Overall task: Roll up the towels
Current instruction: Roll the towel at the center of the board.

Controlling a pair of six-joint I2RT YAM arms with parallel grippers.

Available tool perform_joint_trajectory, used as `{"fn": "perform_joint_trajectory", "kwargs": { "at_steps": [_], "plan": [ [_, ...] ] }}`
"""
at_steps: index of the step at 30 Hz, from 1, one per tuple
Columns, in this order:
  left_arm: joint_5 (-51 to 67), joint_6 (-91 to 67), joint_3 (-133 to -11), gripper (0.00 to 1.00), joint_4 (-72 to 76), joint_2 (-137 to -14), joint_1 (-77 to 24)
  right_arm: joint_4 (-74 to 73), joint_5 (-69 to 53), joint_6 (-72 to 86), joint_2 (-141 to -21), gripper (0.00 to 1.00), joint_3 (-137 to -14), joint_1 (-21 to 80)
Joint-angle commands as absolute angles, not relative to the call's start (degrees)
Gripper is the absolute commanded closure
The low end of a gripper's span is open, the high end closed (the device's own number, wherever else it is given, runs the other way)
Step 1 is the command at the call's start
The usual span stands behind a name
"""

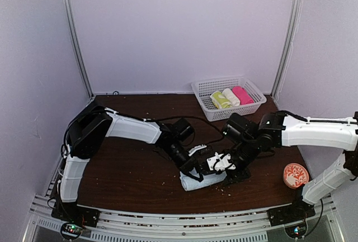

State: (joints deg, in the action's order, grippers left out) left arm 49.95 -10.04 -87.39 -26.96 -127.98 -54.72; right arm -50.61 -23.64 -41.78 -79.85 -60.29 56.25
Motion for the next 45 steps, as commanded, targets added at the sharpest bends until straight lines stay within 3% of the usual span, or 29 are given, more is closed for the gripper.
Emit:
{"fn": "perform_joint_trajectory", "kwargs": {
  "at_steps": [1,10,13,16,19,27,33,37,45],
  "plan": [
    [42.3,-10.3,-85.7,0.89,-30.1,-132.4,-54.3,-34.7,-8.8,-39.9,-82.0,0.49,-55.5,57.9],
    [42.0,-9.0,-86.2,0.87,-31.4,-132.1,-54.2,-22.4,-2.9,-46.2,-92.1,0.49,-47.9,58.7],
    [39.0,-7.8,-85.5,0.73,-31.5,-129.7,-53.9,-23.1,-4.5,-46.8,-95.1,0.60,-47.5,58.8],
    [32.1,-5.9,-81.3,0.64,-27.7,-120.8,-53.5,-27.0,-7.5,-47.0,-97.9,0.74,-48.5,58.7],
    [27.6,-6.7,-75.7,0.59,-22.4,-111.9,-52.4,-29.6,-10.1,-47.4,-99.0,0.79,-49.0,58.4],
    [15.4,-8.0,-59.7,0.55,-10.8,-91.7,-52.7,-41.4,-21.8,-46.0,-105.0,0.83,-58.0,52.7],
    [6.3,1.3,-49.1,0.53,-2.0,-75.8,-63.1,-54.6,-31.2,-45.9,-115.1,0.83,-70.3,45.8],
    [2.1,4.4,-50.4,0.52,-3.8,-76.9,-69.1,-61.1,-34.2,-46.6,-121.0,0.83,-76.7,43.5],
    [-5.1,12.7,-61.4,0.52,-12.1,-94.2,-71.3,-63.7,-34.3,-46.2,-124.1,0.83,-80.6,43.1]
  ]
}}
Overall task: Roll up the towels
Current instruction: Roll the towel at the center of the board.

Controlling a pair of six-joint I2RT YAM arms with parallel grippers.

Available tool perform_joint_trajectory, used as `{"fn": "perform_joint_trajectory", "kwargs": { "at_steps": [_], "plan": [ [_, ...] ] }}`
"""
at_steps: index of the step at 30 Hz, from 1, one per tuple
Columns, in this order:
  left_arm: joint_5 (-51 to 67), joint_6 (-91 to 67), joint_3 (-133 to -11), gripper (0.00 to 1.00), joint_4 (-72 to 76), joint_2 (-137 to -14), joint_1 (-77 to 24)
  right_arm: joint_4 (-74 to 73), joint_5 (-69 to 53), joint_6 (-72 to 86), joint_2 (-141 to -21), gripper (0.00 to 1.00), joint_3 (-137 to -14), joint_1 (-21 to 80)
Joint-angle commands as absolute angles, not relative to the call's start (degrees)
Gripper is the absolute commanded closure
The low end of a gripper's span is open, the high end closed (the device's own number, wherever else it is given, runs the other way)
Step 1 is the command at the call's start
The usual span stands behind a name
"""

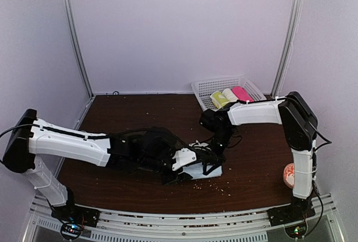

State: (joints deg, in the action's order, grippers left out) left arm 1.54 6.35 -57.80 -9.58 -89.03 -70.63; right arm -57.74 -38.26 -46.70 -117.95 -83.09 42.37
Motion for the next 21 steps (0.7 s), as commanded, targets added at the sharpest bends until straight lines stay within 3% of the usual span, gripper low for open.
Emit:
{"fn": "perform_joint_trajectory", "kwargs": {
  "at_steps": [1,8,16,21],
  "plan": [
    [-6.6,13.8,-61.4,0.50,-10.6,-95.6,-71.4,-63.8,-34.5,-46.1,-124.2,0.82,-80.8,43.1],
    [-11.1,21.1,-65.9,0.47,-12.8,-107.6,-71.3,-63.5,-34.5,-45.0,-124.0,0.82,-81.6,43.1],
    [-19.8,21.3,-63.3,0.42,-11.3,-110.0,-71.4,-63.8,-34.2,-45.4,-123.6,0.82,-81.0,43.1],
    [-22.1,20.4,-63.8,0.54,-11.8,-111.9,-71.3,-64.1,-34.6,-45.7,-123.2,0.81,-81.5,43.1]
  ]
}}
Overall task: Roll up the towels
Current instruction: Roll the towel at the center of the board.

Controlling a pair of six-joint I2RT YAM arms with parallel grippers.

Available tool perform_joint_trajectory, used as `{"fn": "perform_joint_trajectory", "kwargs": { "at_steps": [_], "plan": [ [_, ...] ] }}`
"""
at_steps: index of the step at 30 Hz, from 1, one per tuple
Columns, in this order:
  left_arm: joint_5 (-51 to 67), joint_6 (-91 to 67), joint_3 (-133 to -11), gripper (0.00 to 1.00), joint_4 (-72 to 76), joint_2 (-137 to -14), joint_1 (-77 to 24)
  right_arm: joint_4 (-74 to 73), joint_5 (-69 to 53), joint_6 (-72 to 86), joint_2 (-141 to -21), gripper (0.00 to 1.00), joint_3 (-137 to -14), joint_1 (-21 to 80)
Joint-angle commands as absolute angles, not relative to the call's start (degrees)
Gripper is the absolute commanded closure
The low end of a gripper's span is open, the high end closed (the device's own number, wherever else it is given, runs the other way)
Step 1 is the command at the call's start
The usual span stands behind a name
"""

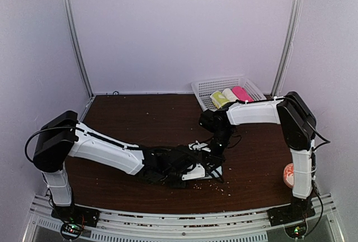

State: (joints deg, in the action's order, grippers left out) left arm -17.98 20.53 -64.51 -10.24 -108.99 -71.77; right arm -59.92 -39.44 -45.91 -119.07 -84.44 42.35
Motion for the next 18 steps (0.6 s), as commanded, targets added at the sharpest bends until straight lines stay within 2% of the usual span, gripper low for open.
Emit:
{"fn": "perform_joint_trajectory", "kwargs": {
  "at_steps": [1,5,8,12,18],
  "plan": [
    [-21.9,20.3,-64.2,0.57,-12.0,-112.2,-71.3,-63.9,-34.9,-45.6,-123.0,0.81,-81.6,43.1],
    [-18.6,19.5,-66.1,0.70,-14.3,-113.6,-71.3,-65.1,-37.2,-46.5,-120.9,0.76,-82.2,43.0],
    [-15.4,18.5,-67.2,0.77,-16.4,-114.2,-71.3,-67.8,-37.6,-47.1,-117.0,0.69,-85.0,42.2],
    [-13.0,17.2,-67.8,0.78,-18.3,-114.7,-71.2,-74.7,-43.2,-52.4,-110.8,0.58,-89.2,40.0],
    [-8.3,14.9,-70.4,0.79,-21.2,-115.9,-70.5,-72.6,-45.5,-48.2,-100.3,0.52,-89.7,35.8]
  ]
}}
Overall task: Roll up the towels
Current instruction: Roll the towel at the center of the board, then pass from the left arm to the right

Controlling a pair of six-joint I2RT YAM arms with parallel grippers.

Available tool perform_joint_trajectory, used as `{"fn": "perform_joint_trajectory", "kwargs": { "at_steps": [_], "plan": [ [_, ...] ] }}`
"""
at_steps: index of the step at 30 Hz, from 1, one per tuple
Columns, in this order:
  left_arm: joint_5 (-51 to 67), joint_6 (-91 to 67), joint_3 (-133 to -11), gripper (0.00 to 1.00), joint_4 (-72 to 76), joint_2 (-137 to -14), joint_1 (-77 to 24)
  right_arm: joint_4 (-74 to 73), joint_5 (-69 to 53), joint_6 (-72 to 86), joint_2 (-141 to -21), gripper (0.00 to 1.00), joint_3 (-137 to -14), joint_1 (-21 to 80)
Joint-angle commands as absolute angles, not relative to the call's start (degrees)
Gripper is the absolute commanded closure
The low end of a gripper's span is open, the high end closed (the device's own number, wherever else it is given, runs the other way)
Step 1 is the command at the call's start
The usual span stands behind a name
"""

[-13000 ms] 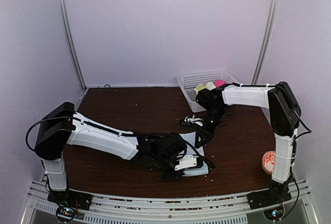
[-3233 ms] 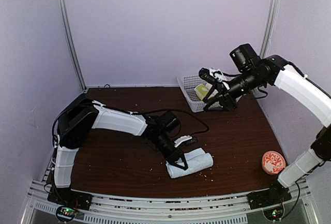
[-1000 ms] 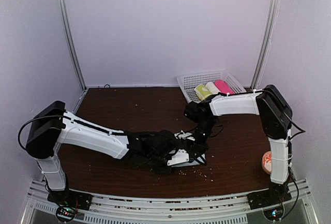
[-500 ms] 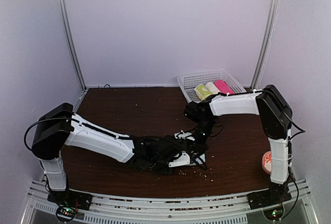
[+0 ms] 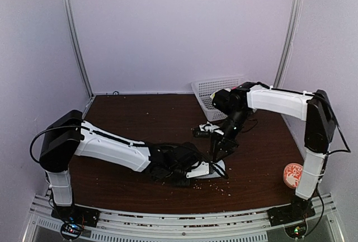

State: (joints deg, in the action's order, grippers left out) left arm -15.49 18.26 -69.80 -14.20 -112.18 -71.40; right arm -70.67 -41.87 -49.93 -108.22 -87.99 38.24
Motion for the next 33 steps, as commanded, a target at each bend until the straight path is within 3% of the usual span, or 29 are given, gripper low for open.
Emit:
{"fn": "perform_joint_trajectory", "kwargs": {
  "at_steps": [1,6,11,13,17,20,33],
  "plan": [
    [-6.7,14.3,-70.8,0.79,-22.0,-116.0,-70.0,-71.6,-45.1,-46.1,-98.2,0.53,-89.8,35.3],
    [0.7,11.8,-75.5,0.81,-27.9,-119.8,-67.1,-59.8,-41.2,-35.0,-86.5,0.63,-87.6,34.9],
    [11.8,8.2,-80.5,0.83,-32.9,-124.3,-62.7,-43.2,-35.5,-29.6,-72.2,0.56,-77.3,34.9],
    [15.5,7.0,-81.7,0.84,-34.1,-125.4,-61.5,-46.0,-37.8,-33.1,-71.6,0.55,-77.4,35.1],
    [20.4,5.7,-82.8,0.84,-34.6,-126.0,-60.2,-53.2,-38.4,-39.9,-74.0,0.61,-76.6,37.5],
    [24.0,4.8,-83.7,0.84,-35.6,-126.6,-58.8,-55.0,-32.5,-42.8,-74.8,0.65,-73.6,41.5],
    [30.9,2.4,-84.9,0.84,-37.7,-128.5,-55.0,-40.2,-7.8,-41.4,-76.4,0.59,-60.8,51.4]
  ]
}}
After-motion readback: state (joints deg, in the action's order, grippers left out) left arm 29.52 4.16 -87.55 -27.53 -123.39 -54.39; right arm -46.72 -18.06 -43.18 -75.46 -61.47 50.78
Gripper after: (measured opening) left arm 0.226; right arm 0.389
